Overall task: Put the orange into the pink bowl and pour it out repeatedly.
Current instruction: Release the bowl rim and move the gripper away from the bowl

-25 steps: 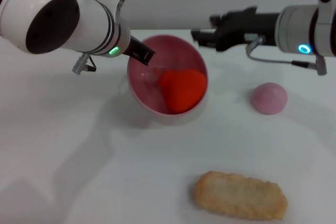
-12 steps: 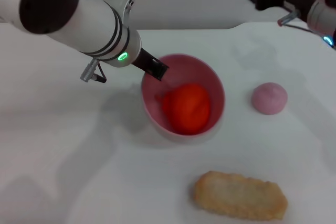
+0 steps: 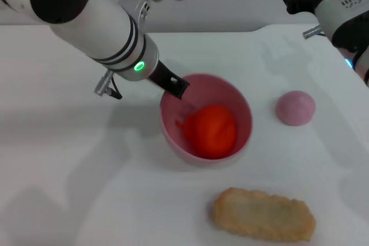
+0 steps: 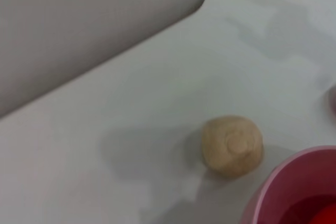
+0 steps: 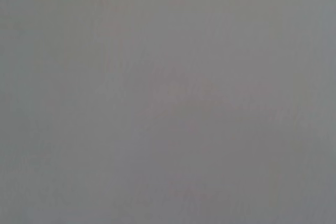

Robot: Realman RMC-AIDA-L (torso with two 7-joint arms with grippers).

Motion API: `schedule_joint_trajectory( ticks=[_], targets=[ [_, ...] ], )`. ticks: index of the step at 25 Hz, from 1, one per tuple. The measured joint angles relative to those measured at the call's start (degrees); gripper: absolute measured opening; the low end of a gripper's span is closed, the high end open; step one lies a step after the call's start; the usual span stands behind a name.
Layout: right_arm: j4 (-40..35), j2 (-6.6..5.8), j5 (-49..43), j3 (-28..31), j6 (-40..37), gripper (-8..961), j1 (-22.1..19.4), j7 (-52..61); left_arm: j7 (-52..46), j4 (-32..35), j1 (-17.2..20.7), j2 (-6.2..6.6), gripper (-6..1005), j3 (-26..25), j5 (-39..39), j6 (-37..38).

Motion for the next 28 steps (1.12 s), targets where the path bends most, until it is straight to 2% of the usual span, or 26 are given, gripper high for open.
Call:
schedule_joint_trajectory(
  ticks=[7,19,28],
  targets=[
    [1.49,0.00,0.70,-1.28,0.10,534,0.14,0.43,0.57,-7.06,-0.13,0.06,47,-0.69,-3.15,4.19],
    [1.65,0.00,1.72,-1.47,-0.11,533,0.46,0.51,1.48,-8.71,0.60,0.23,48,-0.93,-3.44,5.47],
    [1.95,-0.21,5.95,-1.18,-0.30,533,0.87,0.56,1.80,-10.97,0.63,0.23,50,-0.93,-4.61,7.23]
  ],
)
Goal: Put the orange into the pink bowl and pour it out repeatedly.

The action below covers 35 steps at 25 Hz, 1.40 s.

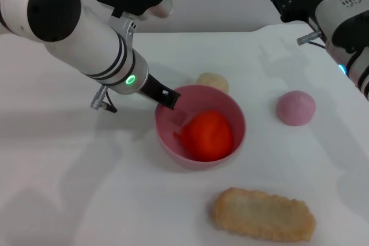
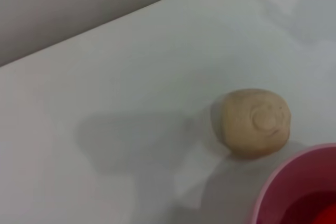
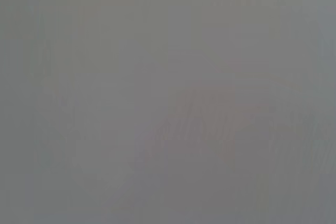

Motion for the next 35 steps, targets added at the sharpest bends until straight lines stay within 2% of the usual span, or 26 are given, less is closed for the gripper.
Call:
schedule_joint_trajectory(
  ticks=[2,3,9,11,15,18,19,20,22,23,24,26,27,29,30,31,33,35],
  targets=[
    [0.28,-0.04,0.03,-0.12,0.00,534,0.04,0.01,0.00,0.00,0.00,0.00,50,0.00,0.00,0.00],
    [0.45,-0.07,0.04,-0.12,0.00,534,0.06,0.01,0.27,-0.88,-0.04,-0.06,50,0.13,-0.36,2.90],
    [0.73,-0.15,0.10,-0.16,-1.42,552,0.00,0.01,0.35,-0.04,1.16,0.11,167,0.51,0.20,9.14],
    [0.74,-0.15,0.26,0.14,-2.82,737,-0.02,0.01,0.35,-0.04,1.16,0.11,207,0.51,0.20,9.14],
    [0.96,-0.20,2.11,0.43,-3.74,737,-0.13,0.01,0.54,2.53,2.19,0.25,285,0.12,3.28,15.22],
    [0.98,-0.06,2.63,0.53,-2.47,737,-0.96,0.01,0.57,3.72,2.65,0.26,439,0.10,5.90,18.13],
    [1.02,-0.01,2.64,0.57,-1.71,737,-1.26,0.01,0.43,7.52,5.31,0.26,490,0.39,13.26,25.86],
    [1.10,0.03,2.61,0.57,-0.91,737,-1.51,-0.01,0.26,9.52,7.09,0.23,531,0.45,16.44,30.35],
    [1.48,0.04,2.44,0.57,0.35,737,-1.89,-0.02,0.26,9.52,7.09,0.23,613,0.45,16.44,30.35],
    [1.80,0.04,2.43,0.57,0.91,736,-2.05,-0.03,0.09,11.08,8.87,0.19,654,0.43,18.82,34.60],
    [2.26,0.04,2.47,0.59,1.50,736,-2.21,-0.04,-0.08,13.12,14.68,0.13,695,-0.20,21.92,48.45],
    [3.20,0.02,2.62,0.71,2.89,736,-2.48,0.30,-0.52,12.57,20.82,0.14,741,-1.34,21.61,63.43],
    [3.81,0.00,2.66,0.71,4.07,736,-2.58,0.54,-0.52,12.57,20.82,0.14,764,-1.34,21.61,63.43],
    [5.69,-0.04,2.66,0.08,7.55,736,-2.67,2.04,-3.13,10.91,27.21,0.25,810,-2.71,18.77,77.81],
    [6.76,-0.11,2.66,-0.38,9.38,736,-2.65,3.27,-4.75,9.75,29.04,0.37,833,-3.30,17.45,82.87],
    [8.11,-0.20,2.61,-1.05,11.48,736,-2.50,5.21,-4.75,9.75,29.04,0.37,832,-3.30,17.45,82.87],
    [11.21,-0.40,2.34,-2.65,16.20,736,-2.01,9.68,-8.17,3.70,31.07,0.61,829,-4.57,16.48,91.14],
    [12.80,-0.45,3.18,-3.25,18.89,736,-1.78,12.58,-9.44,-0.13,31.01,0.62,826,-4.91,16.50,94.49]
  ],
)
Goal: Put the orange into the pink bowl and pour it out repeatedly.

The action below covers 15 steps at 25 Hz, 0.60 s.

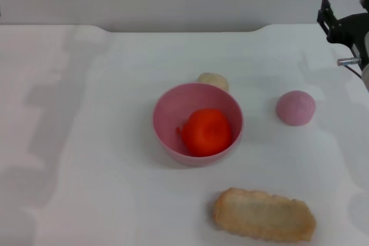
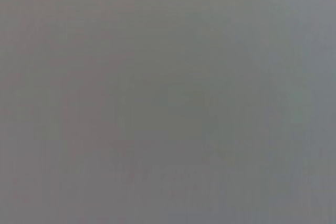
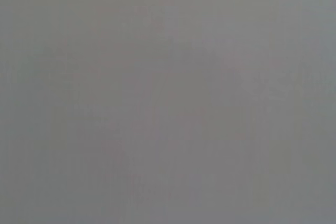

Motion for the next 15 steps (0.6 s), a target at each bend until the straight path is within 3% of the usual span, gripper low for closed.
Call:
schedule_joint_trajectory(
  ticks=[4,6,11,15],
  targets=[
    [-0.50,-0.12,3.19,0.33,-1.28,737,-0.35,0.60,-0.69,-13.54,-3.12,-0.31,827,-0.01,-0.02,10.48],
    [-1.57,-0.28,4.33,0.99,-4.19,737,-0.88,0.74,-0.56,-17.19,-4.69,-0.36,827,-0.06,-0.05,11.76],
    [-2.66,-0.19,3.60,0.71,-7.22,748,-2.15,0.46,-0.24,-25.99,-9.72,-0.41,826,-0.35,-0.40,7.32],
    [-4.29,-0.28,2.70,0.82,-13.70,771,-2.33,0.29,0.46,-29.52,-10.98,-0.59,826,0.16,-0.19,7.25]
  ],
)
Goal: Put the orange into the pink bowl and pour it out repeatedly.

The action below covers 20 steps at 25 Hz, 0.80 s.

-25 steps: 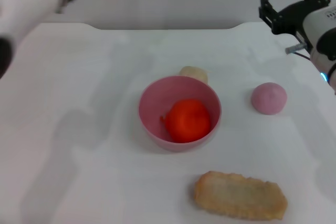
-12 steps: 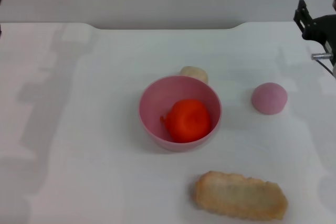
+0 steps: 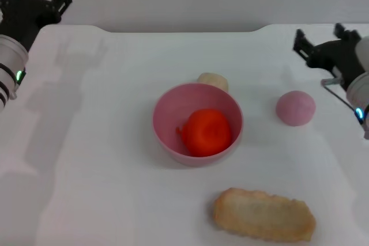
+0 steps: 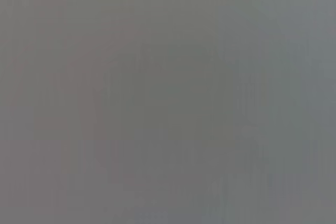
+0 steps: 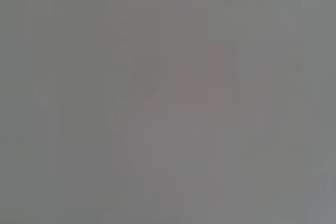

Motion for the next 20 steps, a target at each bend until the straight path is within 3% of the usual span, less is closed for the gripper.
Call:
schedule_joint_trajectory(
  ticks=[4,13,20],
  targets=[
    [-0.32,0.34,-0.73,-0.89,1.82,793,-0.65,-1.24,2.07,-0.24,-0.08,-0.06,826,0.57,0.02,-0.33],
    [10.63,0.59,0.32,-13.26,38.37,816,-0.48,-2.02,2.72,-1.71,-2.48,-0.06,827,0.91,-0.12,-4.19],
    [13.38,0.23,-0.39,-14.14,44.13,816,-0.69,-0.78,2.21,-3.33,-5.69,-0.13,827,1.51,-0.14,-9.22]
  ],
)
